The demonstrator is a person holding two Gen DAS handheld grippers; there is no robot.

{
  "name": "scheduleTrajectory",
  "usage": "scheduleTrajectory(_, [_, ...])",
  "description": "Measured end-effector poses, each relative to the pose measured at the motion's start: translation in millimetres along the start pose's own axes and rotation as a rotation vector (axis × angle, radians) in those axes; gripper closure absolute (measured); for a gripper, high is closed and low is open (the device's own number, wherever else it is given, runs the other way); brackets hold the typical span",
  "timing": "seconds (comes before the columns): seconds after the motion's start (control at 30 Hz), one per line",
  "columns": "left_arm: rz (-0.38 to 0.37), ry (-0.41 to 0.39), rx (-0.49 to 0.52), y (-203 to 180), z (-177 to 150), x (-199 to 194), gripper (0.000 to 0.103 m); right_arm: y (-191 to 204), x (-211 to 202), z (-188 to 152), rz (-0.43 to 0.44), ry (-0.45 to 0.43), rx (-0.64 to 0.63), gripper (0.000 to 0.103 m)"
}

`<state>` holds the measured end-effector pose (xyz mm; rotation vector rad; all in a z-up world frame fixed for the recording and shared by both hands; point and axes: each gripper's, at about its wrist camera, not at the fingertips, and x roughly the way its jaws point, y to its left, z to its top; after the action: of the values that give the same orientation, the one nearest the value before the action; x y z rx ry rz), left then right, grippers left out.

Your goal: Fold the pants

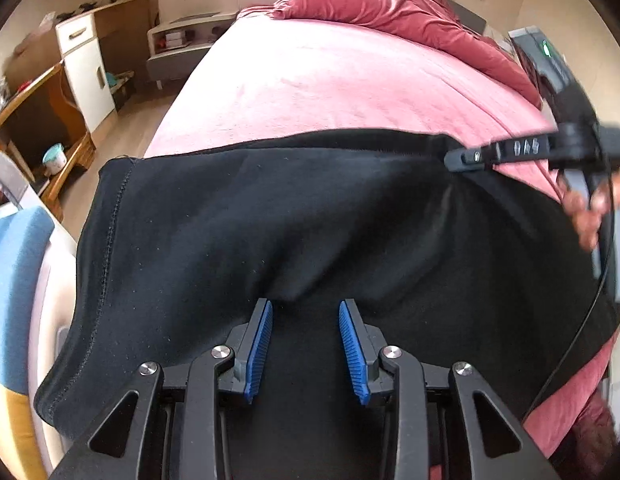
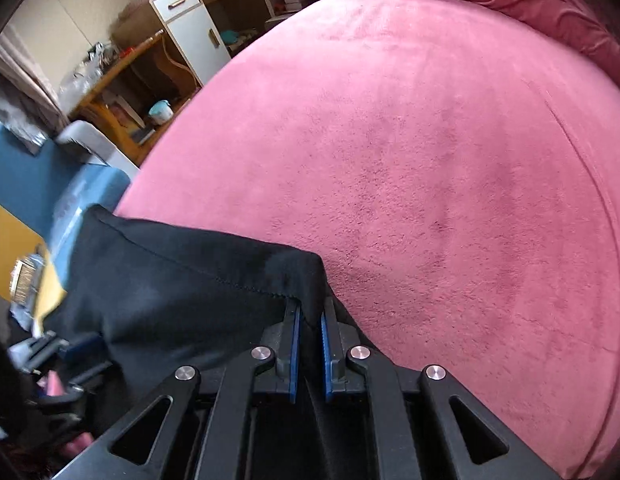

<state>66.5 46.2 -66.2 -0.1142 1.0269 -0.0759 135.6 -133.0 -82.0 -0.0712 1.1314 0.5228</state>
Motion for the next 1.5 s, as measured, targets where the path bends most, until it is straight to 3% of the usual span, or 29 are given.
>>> scheduleTrajectory(0.13, [-0.031,-0.007,-0.064,12,-1,-10,0.067,-4,-7,0,0.026,-0.024,0.046,0.089])
scheduleTrajectory(0.17, [-0.023,-0.013,-0.070,16,-3,-14,0.067,-6,-14,-2,0.027,-0.037,0.060,0.074])
scheduleTrajectory(0.23, [0.012,-0.029,-0.076,19,-6,-23,0.067,-6,-26,-8,-0.001,-0.071,0.080,0.055])
scheduleTrajectory(0.37, [0.051,-0.049,-0.133,29,-21,-44,0.067,-2,-53,-33,0.006,-0.130,0.105,0.055])
scheduleTrajectory(0.43, [0.066,-0.057,-0.167,34,-28,-54,0.067,4,-68,-55,0.054,-0.132,0.098,0.055])
scheduleTrajectory(0.53, [0.072,-0.051,-0.162,38,-36,-60,0.067,23,-74,-88,0.093,-0.096,0.058,0.055])
scheduleTrajectory(0.77, [0.186,0.038,-0.160,53,-53,-51,0.064,63,-64,-169,0.090,0.057,-0.026,0.056])
scheduleTrajectory(0.83, [0.182,0.031,-0.174,57,-56,-52,0.064,69,-67,-184,0.074,0.058,-0.052,0.056])
scheduleTrajectory(0.93, [0.231,0.013,-0.153,49,-54,-57,0.064,70,-69,-194,0.040,0.034,-0.064,0.056])
scheduleTrajectory(1.1, [0.233,-0.080,-0.049,10,-49,-78,0.062,42,-95,-203,0.091,-0.022,0.038,0.057])
scheduleTrajectory(1.23, [0.184,-0.137,0.012,-22,-45,-91,0.060,10,-123,-212,0.094,-0.096,0.159,0.056])
scheduleTrajectory(1.5, [0.061,-0.156,0.119,-76,-35,-94,0.060,-113,-208,-287,-0.003,-0.239,0.564,0.055])
